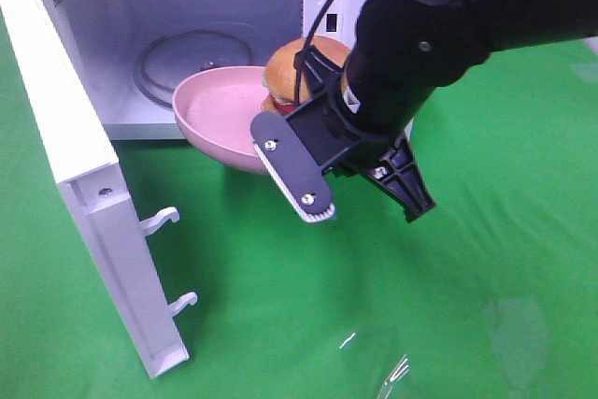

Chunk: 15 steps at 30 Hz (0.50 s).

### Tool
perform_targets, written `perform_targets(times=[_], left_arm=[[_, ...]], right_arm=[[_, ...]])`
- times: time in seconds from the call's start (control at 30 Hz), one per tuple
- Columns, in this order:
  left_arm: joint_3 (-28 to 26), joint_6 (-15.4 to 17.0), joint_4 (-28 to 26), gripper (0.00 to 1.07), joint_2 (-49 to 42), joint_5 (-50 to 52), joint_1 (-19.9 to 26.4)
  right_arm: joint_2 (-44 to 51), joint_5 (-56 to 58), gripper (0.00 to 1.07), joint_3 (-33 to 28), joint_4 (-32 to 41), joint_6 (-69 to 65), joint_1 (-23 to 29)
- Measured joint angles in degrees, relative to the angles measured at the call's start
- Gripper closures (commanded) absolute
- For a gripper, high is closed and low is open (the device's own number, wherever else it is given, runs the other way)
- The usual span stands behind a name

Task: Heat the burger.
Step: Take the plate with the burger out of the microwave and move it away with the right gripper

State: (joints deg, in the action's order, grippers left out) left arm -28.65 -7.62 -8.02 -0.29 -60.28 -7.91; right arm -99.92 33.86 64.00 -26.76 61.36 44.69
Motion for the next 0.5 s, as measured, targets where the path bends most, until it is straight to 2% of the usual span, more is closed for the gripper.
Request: perform_targets(times=[0.1, 0.13, 0.2, 0.3, 0.33, 0.43, 0.47, 0.5], left_arm=[[0.00, 0.00, 0.00, 1.06, 0.00, 0.00, 0.00], [0.00, 0.00, 0.00, 1.06, 0.00, 0.00, 0.00], [0.00, 0.00, 0.00, 1.06, 0.00, 0.00, 0.00], [0.00, 0.00, 0.00, 1.06, 0.00, 0.00, 0.00], [0.00, 0.00, 0.00, 1.06, 0.00, 0.00, 0.00], [0.00, 0.00, 0.00, 1.06, 0.00, 0.00, 0.00], [0.00, 0.00, 0.00, 1.06, 0.00, 0.00, 0.00], [0.00, 0.00, 0.00, 1.06, 0.00, 0.00, 0.00]], right_arm=[[4.87, -0.06, 1.07, -5.39, -0.17, 0.06, -0.17], [4.87, -0.06, 1.07, -5.39, -0.17, 0.06, -0.17], [10.71, 0.17, 1.07, -11.69, -0.40, 0.06, -0.29], [13.64, 0.23, 1.07, -14.73, -0.40, 0.06, -0.34], [17.07, 0.23, 1.07, -18.05, -0.46, 0.06, -0.40], [18.45, 0.23, 1.07, -19.37, -0.57, 0.06, -0.40], [23.15, 0.52, 1.07, -23.89, -0.69, 0.06, -0.40], [23.15, 0.52, 1.07, -23.89, -0.69, 0.06, -0.40]])
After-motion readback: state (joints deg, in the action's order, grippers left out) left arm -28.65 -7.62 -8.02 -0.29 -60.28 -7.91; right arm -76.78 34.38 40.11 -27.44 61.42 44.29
